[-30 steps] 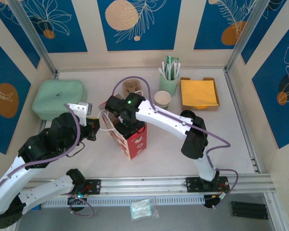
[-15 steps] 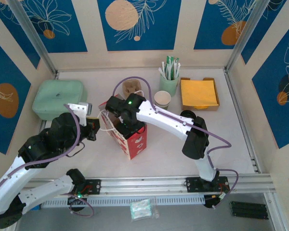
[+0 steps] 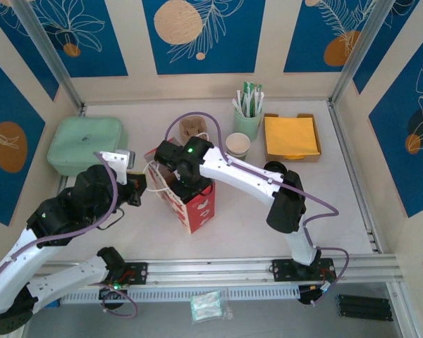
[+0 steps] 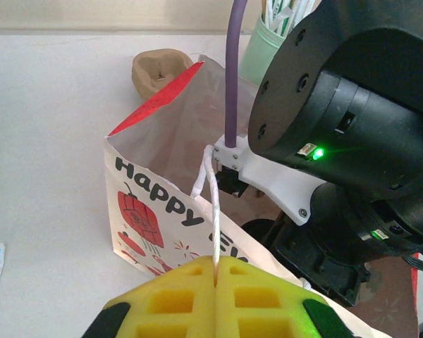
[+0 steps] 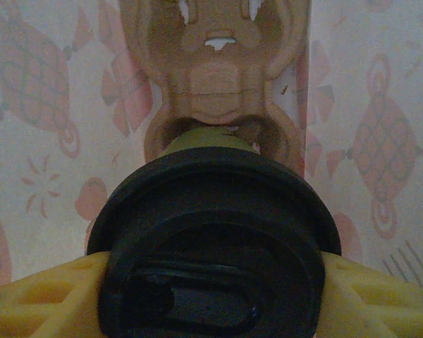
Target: Pack the takeout coffee
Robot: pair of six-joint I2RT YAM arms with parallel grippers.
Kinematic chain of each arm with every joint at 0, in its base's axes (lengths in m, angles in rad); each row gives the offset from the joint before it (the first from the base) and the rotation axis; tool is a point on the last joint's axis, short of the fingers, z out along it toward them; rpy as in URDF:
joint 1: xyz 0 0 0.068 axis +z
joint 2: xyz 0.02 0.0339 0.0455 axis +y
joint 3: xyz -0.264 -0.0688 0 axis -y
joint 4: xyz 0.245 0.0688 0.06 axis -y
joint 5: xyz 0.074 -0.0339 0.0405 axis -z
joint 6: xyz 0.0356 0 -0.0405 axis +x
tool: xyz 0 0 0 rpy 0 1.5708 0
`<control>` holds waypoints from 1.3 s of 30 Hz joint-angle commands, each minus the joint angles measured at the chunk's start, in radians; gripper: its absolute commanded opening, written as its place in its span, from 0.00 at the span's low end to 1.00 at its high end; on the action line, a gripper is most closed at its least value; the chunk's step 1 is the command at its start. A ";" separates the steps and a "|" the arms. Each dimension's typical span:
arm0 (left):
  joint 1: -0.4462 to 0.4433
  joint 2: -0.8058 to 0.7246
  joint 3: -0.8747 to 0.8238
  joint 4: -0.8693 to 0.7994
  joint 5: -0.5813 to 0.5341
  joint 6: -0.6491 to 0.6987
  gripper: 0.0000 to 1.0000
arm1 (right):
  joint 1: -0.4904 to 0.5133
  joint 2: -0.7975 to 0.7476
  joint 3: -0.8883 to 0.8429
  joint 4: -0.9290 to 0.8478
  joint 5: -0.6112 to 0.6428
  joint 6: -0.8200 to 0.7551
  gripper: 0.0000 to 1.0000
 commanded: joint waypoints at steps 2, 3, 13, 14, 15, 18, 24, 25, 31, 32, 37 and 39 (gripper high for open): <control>0.009 0.005 -0.006 0.024 0.016 -0.009 0.00 | -0.007 -0.015 -0.014 -0.004 0.036 0.013 0.59; 0.009 0.004 -0.005 0.024 0.016 -0.010 0.00 | -0.007 -0.014 -0.014 -0.004 0.037 0.014 0.59; 0.010 0.004 -0.006 0.026 0.019 -0.011 0.00 | -0.006 -0.004 -0.011 -0.020 0.073 0.019 0.59; 0.010 0.006 -0.008 0.027 0.018 -0.010 0.00 | -0.006 -0.004 -0.010 -0.022 0.077 0.019 0.59; 0.009 0.005 -0.009 0.027 0.018 -0.010 0.00 | -0.005 -0.003 -0.010 -0.024 0.081 0.019 0.59; 0.010 0.006 -0.010 0.027 0.018 -0.010 0.00 | -0.003 -0.001 -0.008 -0.025 0.084 0.019 0.59; 0.009 0.006 -0.010 0.029 0.019 -0.010 0.00 | -0.002 0.001 -0.005 -0.028 0.090 0.020 0.59; 0.009 0.006 -0.010 0.029 0.020 -0.010 0.00 | 0.000 0.002 -0.004 -0.030 0.091 0.020 0.59; 0.010 0.004 -0.009 0.026 0.020 -0.011 0.00 | 0.005 0.010 0.005 -0.038 0.100 0.019 0.59; 0.010 0.005 -0.010 0.026 0.020 -0.011 0.00 | 0.005 0.011 0.009 -0.038 0.101 0.018 0.59; 0.010 0.003 -0.010 0.026 0.021 -0.012 0.00 | 0.008 0.018 0.023 -0.050 0.108 0.017 0.59; 0.009 0.003 -0.010 0.024 0.019 -0.012 0.00 | 0.009 0.020 0.026 -0.053 0.109 0.017 0.59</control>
